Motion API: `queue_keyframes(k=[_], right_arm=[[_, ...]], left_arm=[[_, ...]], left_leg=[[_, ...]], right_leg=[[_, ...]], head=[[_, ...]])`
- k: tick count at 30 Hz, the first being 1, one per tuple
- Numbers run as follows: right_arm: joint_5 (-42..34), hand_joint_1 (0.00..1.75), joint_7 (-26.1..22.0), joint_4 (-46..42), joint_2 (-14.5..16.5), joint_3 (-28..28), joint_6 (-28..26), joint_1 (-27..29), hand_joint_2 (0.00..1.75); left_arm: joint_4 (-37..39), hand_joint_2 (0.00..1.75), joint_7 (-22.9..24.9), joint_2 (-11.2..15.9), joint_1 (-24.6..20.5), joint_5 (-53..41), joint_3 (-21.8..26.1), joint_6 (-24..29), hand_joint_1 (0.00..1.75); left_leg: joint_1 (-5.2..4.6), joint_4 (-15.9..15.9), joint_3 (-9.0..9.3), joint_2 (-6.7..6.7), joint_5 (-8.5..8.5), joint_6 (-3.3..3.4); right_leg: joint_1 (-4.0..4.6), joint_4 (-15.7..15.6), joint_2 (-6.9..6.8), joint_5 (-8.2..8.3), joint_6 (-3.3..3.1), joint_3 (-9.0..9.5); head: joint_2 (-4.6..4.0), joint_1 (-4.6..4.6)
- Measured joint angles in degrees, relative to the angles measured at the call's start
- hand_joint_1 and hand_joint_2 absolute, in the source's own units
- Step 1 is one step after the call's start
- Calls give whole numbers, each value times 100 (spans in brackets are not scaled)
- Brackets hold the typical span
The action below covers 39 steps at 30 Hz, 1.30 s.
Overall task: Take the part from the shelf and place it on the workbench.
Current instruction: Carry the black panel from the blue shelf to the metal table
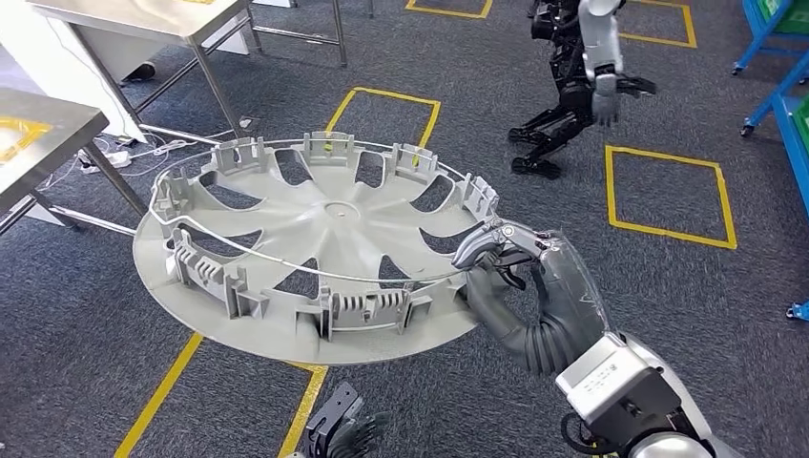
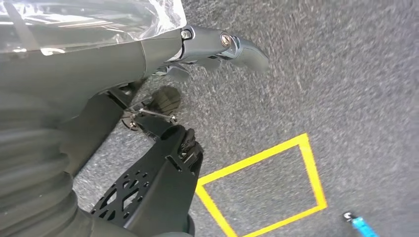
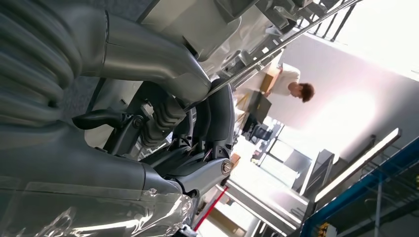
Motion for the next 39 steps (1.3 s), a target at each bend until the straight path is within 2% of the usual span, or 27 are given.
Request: queue_keyframes(k=[1,3,4,6,7,9,10,11,13,15,17,19,20,21,23,25,26,27,28,29,31,32,34,35,37,38,39], right_arm=[[2,175,1,0,1,0,-1,-6,175],[3,175,4,0,2,3,-3,-12,175],[3,175,8,1,3,3,-3,-14,175],[4,175,13,2,1,2,-3,-13,175],[5,175,14,3,-1,1,-4,-6,175],[5,175,14,9,-3,5,-7,18,175],[5,175,16,14,-4,8,-7,30,175],[5,175,18,20,-4,11,-7,39,175],[5,175,21,30,-5,10,-8,46,175],[14,175,21,29,-7,7,-17,49,175],[44,175,39,22,-8,7,-37,61,175],[74,175,68,8,-4,9,-48,70,175],[87,175,83,-4,-2,10,-52,77,175],[100,175,96,-18,0,9,-58,85,175],[120,175,122,-49,-1,7,-74,107,175],[127,175,146,-71,-1,10,-79,126,175],[129,175,158,-78,-1,13,-77,136,175],[130,175,169,-81,-1,15,-74,142,175],[130,175,175,-84,-1,16,-71,146,175],[134,175,180,-91,-1,17,-68,149,175],[148,175,183,-113,-1,15,-64,145,175],[156,175,184,-123,-1,15,-62,143,175],[161,175,186,-132,1,15,-57,138,175],[162,175,189,-137,1,15,-53,137,175],[164,175,194,-152,0,13,-45,134,175],[166,175,195,-157,-1,14,-41,134,175],[166,175,197,-160,-1,16,-37,135,175]], left_arm=[[-1,175,4,-1,-3,0,3,4,0],[-2,175,11,5,5,1,5,14,0],[-2,175,13,11,16,2,7,19,0],[-2,175,20,21,22,2,8,21,0],[-2,175,23,20,19,1,9,21,0],[-2,175,27,15,19,1,9,20,0],[-2,175,28,13,24,1,8,20,0],[-2,175,31,13,30,1,8,21,0],[-2,175,33,12,34,-1,8,23,0],[-3,175,34,7,36,-5,9,26,0],[-5,175,38,0,58,-16,8,31,0],[-5,175,44,-2,109,-29,4,36,0],[-6,175,45,0,131,-36,1,38,0],[-7,175,46,3,142,-45,-2,40,0],[-8,175,50,4,136,-67,-5,43,0],[-9,175,61,2,132,-87,-7,42,0],[-9,175,67,2,134,-93,-9,40,0],[-10,175,71,4,136,-97,-11,40,0],[-10,175,73,7,136,-100,-13,40,0],[-11,175,75,9,130,-101,-14,42,0],[-13,175,78,10,107,-101,-14,44,0],[-14,175,79,9,96,-101,-14,44,0],[-15,175,80,13,90,-101,-15,46,0],[-15,175,81,18,88,-101,-16,48,0],[-16,175,83,27,67,-103,-16,48,0],[-20,175,84,26,51,-107,-16,46,0],[-24,175,85,25,38,-111,-16,44,0]], left_leg=[[-33,-112,50,71,-3,47],[-65,-137,47,-21,-15,150],[-62,-153,53,-87,-11,185],[-39,-184,75,-210,-2,261],[-31,-190,82,-275,-2,288],[-42,-185,86,-420,-11,323],[-50,-180,90,-506,-15,327],[-55,-171,95,-594,-20,329],[-51,-143,104,-772,-37,316],[-41,-99,77,-928,-56,272],[-5,-88,32,-1057,-48,204],[25,-109,12,-1137,-38,135],[15,-77,-3,-1053,-75,104],[1,56,-60,-902,-164,75],[-8,638,-318,-545,-458,19],[24,1240,-609,-427,-651,-33],[44,1306,-645,-408,-611,-52],[60,1156,-573,-383,-476,-65],[70,819,-401,-310,-274,-70],[58,448,-210,-155,-121,-68],[-1,-70,39,123,17,14],[-36,-131,56,178,-10,68],[-51,-156,52,63,-10,174],[-44,-169,62,-10,-8,211],[-22,-193,86,-153,-3,286],[-26,-193,88,-228,-7,309],[-34,-192,91,-305,-11,329]], right_leg=[[14,-4,-53,-15,31,14],[14,-26,-165,-36,95,45],[-1,-14,-143,-71,128,58],[-30,251,115,-265,161,-40],[-39,559,300,-426,160,-191],[-36,1303,477,-696,147,-601],[-34,1528,502,-708,141,-754],[-32,1542,516,-602,130,-812],[-33,985,610,-146,95,-650],[-44,346,840,141,65,-399],[-31,121,944,142,47,-293],[-21,54,833,150,5,-253],[-27,11,767,163,-24,-221],[-33,-37,691,176,-53,-181],[-29,-92,529,173,-92,-107],[-25,-97,364,143,-103,-66],[-26,-96,289,124,-95,-48],[-29,-94,219,103,-84,-28],[-30,-90,153,79,-63,-2],[-26,-87,95,52,-37,23],[11,-75,-15,5,25,57],[28,-79,-73,-10,54,69],[24,-94,-175,-45,119,105],[5,-59,-108,-96,147,110],[-27,326,199,-334,173,-57],[-31,684,364,-493,164,-241],[-28,1072,444,-631,153,-460]], head=[[0,3],[0,17],[0,27],[0,53],[0,78],[0,119],[0,129],[0,131],[0,134],[-1,136],[-1,132],[-1,129],[-1,117],[-1,92],[-1,43],[0,27],[0,19],[0,14],[0,8],[0,-2],[0,-10],[0,-7],[0,12],[0,17],[0,57],[0,84],[0,109]])
